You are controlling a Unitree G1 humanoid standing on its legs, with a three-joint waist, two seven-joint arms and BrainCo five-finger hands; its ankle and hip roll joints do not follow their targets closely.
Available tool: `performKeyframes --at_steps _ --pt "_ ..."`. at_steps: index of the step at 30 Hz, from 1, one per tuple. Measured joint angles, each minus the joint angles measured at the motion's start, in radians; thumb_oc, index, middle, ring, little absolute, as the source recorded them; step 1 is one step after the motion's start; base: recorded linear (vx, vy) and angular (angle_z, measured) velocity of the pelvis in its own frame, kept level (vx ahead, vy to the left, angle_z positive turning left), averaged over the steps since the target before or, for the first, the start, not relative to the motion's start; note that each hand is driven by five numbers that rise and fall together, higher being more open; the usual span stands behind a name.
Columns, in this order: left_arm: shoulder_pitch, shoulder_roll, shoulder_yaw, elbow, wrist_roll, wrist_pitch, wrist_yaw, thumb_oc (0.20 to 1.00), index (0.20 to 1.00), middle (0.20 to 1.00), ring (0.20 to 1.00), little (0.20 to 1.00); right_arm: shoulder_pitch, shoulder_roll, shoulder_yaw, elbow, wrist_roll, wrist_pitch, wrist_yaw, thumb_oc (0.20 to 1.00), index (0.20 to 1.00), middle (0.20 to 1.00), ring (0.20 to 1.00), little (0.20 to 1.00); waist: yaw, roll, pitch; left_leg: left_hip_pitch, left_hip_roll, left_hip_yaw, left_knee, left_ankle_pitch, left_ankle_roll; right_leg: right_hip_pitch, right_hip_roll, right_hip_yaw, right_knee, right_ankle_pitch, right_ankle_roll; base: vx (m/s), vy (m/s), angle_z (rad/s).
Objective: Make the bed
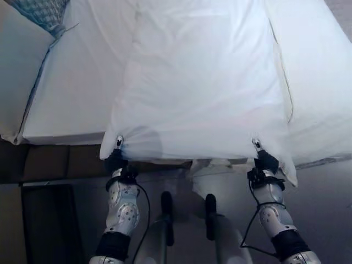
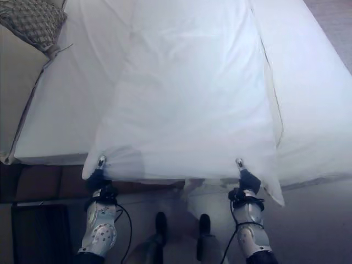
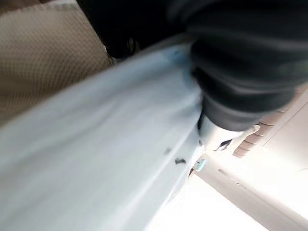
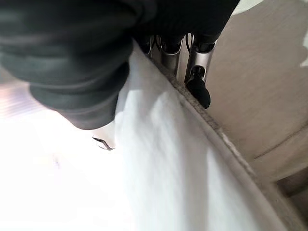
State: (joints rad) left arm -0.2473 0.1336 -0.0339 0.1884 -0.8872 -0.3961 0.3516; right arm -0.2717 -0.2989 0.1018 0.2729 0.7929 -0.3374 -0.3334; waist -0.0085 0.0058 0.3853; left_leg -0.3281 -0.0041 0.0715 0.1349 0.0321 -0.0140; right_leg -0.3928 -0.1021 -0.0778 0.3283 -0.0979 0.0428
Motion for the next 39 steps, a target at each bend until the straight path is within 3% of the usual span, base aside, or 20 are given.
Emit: performKeyframes --at_steps 8,15,20,25,28,30,38,39 --pt "-0.044 0.035 0.023 -0.127 -0.002 -0.005 0.011 0.2 0.2 0.2 0.2 0.2 -0.047 -0.082 -0.02 -0.197 -0.159 -0.009 -0.047 0.2 0.2 0.2 0.2 0.2 0.0 0.018 0.01 -0.023 -0.001 -0.002 -0.002 0.005 0.002 -0.029 -0.007 -0.001 0.016 -0.004 -0.003 -0.03 0.051 0.02" --pt "0.115 0.005 0.05 -0.158 0.0 -0.007 -0.083 0.2 0.2 0.2 0.2 0.2 0.199 -0.064 -0.027 -0.261 -0.169 -0.01 0.086 0.2 0.2 0.2 0.2 0.2 -0.001 0.018 0.023 -0.014 -0.002 0.005 -0.01 0.004 0.001 -0.02 -0.003 0.001 0.002 -0.005 -0.003 0.0 0.006 -0.01" --pt "0.171 -0.053 0.053 -0.021 0.001 0.008 -0.123 0.2 0.2 0.2 0.2 0.2 0.272 -0.057 0.01 0.008 -0.162 0.036 0.198 0.2 0.2 0.2 0.2 0.2 -0.002 0.012 0.037 -0.007 0.001 0.005 -0.017 0.003 0.0 -0.012 -0.002 -0.002 -0.003 -0.005 -0.002 0.0 -0.001 0.01" --pt "0.103 -0.087 0.053 0.367 0.008 0.032 -0.162 0.2 0.2 0.2 0.2 0.2 0.161 0.005 0.012 0.462 -0.185 0.049 0.229 0.2 0.2 0.2 0.2 0.2 -0.002 0.009 0.037 0.014 0.01 -0.002 -0.024 0.002 -0.003 0.031 0.003 -0.024 -0.039 -0.003 -0.004 0.03 -0.004 0.09" --pt "0.06 -0.084 0.059 0.494 0.041 0.034 -0.168 0.2 0.2 0.2 0.2 0.2 0.142 0.014 0.012 0.563 -0.196 0.053 0.238 0.2 0.2 0.2 0.2 0.2 0.0 0.008 0.037 0.018 0.012 -0.004 -0.032 0.001 -0.004 0.045 0.004 -0.035 -0.059 -0.003 -0.004 0.05 0.014 0.1" --pt "-0.046 -0.073 0.073 0.736 0.102 0.039 -0.172 0.2 0.2 0.2 0.2 0.2 0.079 0.032 0.011 0.729 -0.212 0.063 0.238 0.2 0.2 0.2 0.2 0.2 -0.002 0.008 0.033 0.042 0.011 -0.008 -0.038 0.001 -0.004 0.081 0.004 -0.042 -0.08 -0.002 -0.004 0.04 0.024 0.07" --pt "-0.097 -0.066 0.135 0.892 0.167 0.054 -0.174 0.2 0.2 0.2 0.2 0.2 0.054 0.05 0.011 0.844 -0.254 0.071 0.238 0.2 0.2 0.2 0.2 0.2 -0.002 0.006 -0.007 0.055 0.014 -0.005 -0.04 -0.007 -0.013 0.109 0.009 -0.043 -0.114 -0.002 -0.004 0.04 0.01 0.0" --pt "-0.097 -0.066 0.135 0.899 0.167 0.057 -0.174 0.2 0.2 0.2 0.2 0.2 0.053 0.051 0.01 0.861 -0.256 0.072 0.238 0.95 0.95 0.95 0.95 0.95 -0.002 0.005 -0.016 0.055 0.015 -0.006 -0.04 -0.007 -0.014 0.111 0.01 -0.045 -0.117 -0.002 -0.004 0.0 0.0 0.0"
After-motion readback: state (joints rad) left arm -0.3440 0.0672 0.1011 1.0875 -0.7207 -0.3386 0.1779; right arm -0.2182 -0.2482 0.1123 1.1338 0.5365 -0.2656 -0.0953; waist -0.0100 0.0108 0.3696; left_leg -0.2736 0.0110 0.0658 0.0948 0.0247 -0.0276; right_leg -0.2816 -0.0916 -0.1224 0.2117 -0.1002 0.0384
